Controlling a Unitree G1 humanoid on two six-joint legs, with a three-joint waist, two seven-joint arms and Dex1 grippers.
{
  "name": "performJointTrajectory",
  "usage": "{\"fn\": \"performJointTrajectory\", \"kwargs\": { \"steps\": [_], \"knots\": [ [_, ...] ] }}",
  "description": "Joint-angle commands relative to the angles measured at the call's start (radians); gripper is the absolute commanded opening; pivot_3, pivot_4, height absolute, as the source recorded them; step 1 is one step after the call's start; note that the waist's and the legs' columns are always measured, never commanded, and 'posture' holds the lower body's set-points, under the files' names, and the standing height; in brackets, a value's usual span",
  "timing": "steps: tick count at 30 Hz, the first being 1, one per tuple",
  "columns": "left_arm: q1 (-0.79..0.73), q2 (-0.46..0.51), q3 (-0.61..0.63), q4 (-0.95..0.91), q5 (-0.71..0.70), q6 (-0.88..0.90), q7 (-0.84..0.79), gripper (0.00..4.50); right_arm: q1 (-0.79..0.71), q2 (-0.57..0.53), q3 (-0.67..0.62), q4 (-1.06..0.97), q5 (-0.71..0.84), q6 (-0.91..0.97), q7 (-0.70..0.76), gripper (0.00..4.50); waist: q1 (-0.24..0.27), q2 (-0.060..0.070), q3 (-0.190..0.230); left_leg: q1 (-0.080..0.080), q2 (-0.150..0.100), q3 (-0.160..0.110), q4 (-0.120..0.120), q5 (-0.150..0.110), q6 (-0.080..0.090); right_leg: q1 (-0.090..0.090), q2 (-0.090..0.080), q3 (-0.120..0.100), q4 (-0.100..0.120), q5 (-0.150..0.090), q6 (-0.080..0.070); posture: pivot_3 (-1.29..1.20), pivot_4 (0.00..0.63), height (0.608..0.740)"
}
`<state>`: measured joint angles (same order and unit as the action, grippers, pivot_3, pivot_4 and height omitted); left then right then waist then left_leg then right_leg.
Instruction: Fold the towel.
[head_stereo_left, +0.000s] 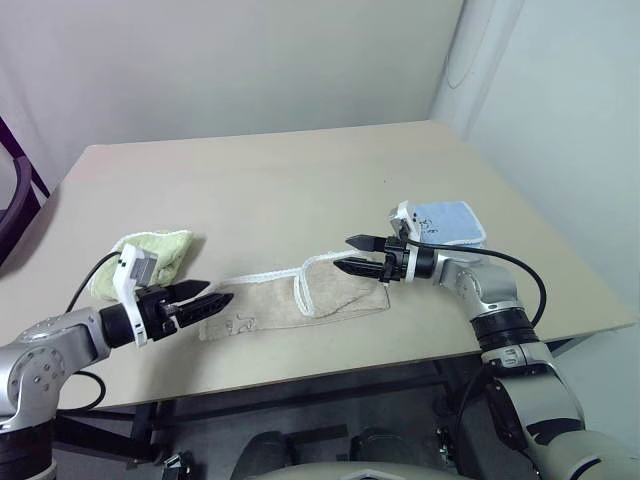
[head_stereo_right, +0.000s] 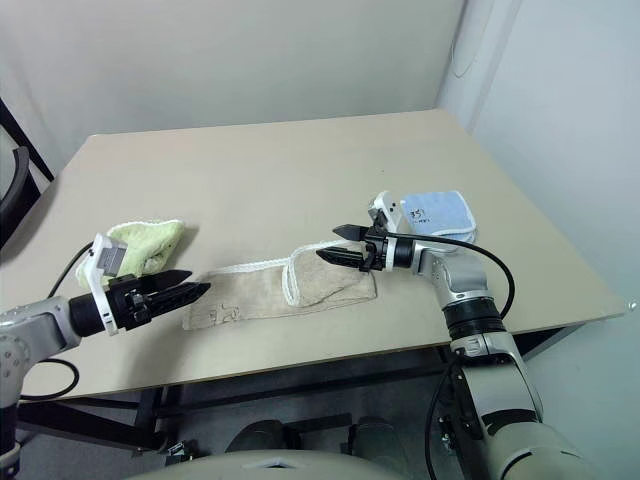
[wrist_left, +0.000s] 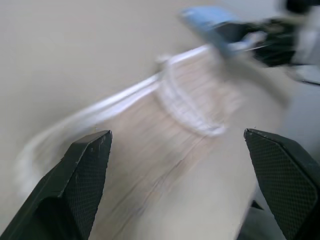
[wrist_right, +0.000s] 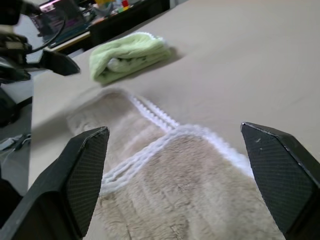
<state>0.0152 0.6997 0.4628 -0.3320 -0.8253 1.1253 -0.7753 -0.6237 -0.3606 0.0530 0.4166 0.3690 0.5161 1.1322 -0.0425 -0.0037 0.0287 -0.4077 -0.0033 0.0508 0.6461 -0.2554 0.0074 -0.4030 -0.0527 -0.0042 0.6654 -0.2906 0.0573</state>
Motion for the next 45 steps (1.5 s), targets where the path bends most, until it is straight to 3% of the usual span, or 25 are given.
{"fn": "performJointTrajectory", "kwargs": {
  "steps": [1, 7, 12, 16, 24, 31, 43, 45],
  "knots": [
    [-0.004, -0.011, 0.125, -0.02, -0.157, 0.197, 0.102, 4.5, -0.041, 0.015, 0.007, -0.004, 0.008, 0.007, 0.001, 4.45, 0.0, 0.0, 0.0, 0.0, 0.0, 0.0, 0.0, 0.0, 0.0, 0.0, 0.0, 0.0, 0.0, 0.0, 0.0, 0.0, 0.0, 0.74],
    [0.001, -0.097, 0.257, 0.017, -0.316, 0.367, 0.259, 4.5, -0.043, 0.009, 0.04, 0.025, -0.028, -0.027, 0.018, 4.45, -0.001, 0.0, 0.0, 0.0, 0.0, 0.0, 0.0, 0.0, 0.0, 0.0, 0.0, 0.0, 0.0, 0.0, 0.0, 0.0, 0.0, 0.74],
    [0.026, -0.133, 0.269, 0.094, -0.316, 0.482, 0.4, 4.5, -0.053, 0.002, 0.054, 0.063, -0.059, -0.06, 0.024, 4.45, -0.002, 0.0, 0.0, 0.0, 0.0, 0.0, 0.0, 0.0, 0.0, 0.0, 0.0, 0.0, 0.0, 0.0, 0.0, 0.0, 0.0, 0.74],
    [0.024, -0.165, 0.243, 0.145, -0.347, 0.489, 0.49, 4.5, -0.056, 0.001, 0.053, 0.08, -0.072, -0.074, 0.016, 4.45, 0.0, 0.0, 0.0, 0.0, 0.0, 0.0, 0.0, 0.0, 0.0, -0.002, 0.0, 0.0, 0.0, 0.0, 0.0, 0.0, 0.0, 0.74],
    [-0.075, -0.287, 0.281, 0.199, -0.323, 0.487, 0.674, 4.5, -0.043, -0.017, 0.044, 0.072, -0.09, -0.091, -0.01, 4.45, 0.025, 0.006, -0.001, 0.002, -0.002, 0.001, 0.0, 0.0, -0.001, -0.001, -0.005, -0.003, 0.0, 0.003, -0.003, 0.0, 0.0, 0.74],
    [-0.166, -0.331, 0.341, 0.258, -0.289, 0.433, 0.796, 4.5, -0.042, -0.028, 0.028, 0.068, -0.09, -0.107, -0.034, 4.45, 0.029, 0.006, -0.001, 0.002, -0.002, 0.0, 0.0, 0.0, -0.001, -0.001, -0.008, -0.009, -0.001, 0.01, -0.008, 0.0, 0.0, 0.74],
    [-0.245, -0.334, 0.343, 0.309, -0.27, 0.423, 0.847, 4.5, -0.032, -0.037, 0.024, 0.06, -0.091, -0.121, -0.068, 4.45, 0.023, 0.003, 0.002, 0.008, 0.0, -0.007, 0.0, 0.002, -0.003, -0.001, -0.01, -0.025, -0.001, 0.017, -0.011, 0.0, 0.0, 0.74],
    [-0.24, -0.338, 0.33, 0.306, -0.263, 0.423, 0.846, 4.11, -0.031, -0.042, 0.023, 0.059, -0.092, -0.123, -0.072, 4.5, 0.024, 0.003, 0.002, 0.007, 0.0, -0.007, 0.0, 0.002, -0.004, -0.001, -0.01, -0.025, -0.002, 0.017, -0.011, 0.0, 0.0, 0.74]
  ]
}}
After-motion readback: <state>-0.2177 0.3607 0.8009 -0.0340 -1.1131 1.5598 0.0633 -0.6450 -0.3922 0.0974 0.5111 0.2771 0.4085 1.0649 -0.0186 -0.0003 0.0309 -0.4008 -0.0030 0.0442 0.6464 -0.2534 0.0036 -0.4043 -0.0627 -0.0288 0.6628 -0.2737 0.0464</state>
